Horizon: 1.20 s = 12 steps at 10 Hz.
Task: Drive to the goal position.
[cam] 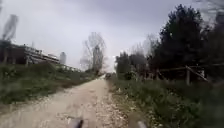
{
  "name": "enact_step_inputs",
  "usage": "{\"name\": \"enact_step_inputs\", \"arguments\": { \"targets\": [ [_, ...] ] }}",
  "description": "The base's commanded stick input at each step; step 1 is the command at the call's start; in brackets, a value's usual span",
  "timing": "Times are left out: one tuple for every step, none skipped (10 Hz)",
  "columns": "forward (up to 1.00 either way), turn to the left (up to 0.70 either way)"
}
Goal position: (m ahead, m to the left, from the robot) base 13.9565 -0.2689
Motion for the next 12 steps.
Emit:
{"name": "enact_step_inputs", "arguments": {
  "targets": [
    [0.85, 0.0],
    [0.85, 0.0],
    [0.85, 0.0],
    [0.85, 0.0],
    [0.85, 0.0],
    [0.85, 0.0],
    [0.85, 0.0],
    [0.85, 0.0],
    [0.85, 0.0],
    [0.85, 0.0],
    [0.85, 0.0],
    [0.85, 0.0]
  ]
}}
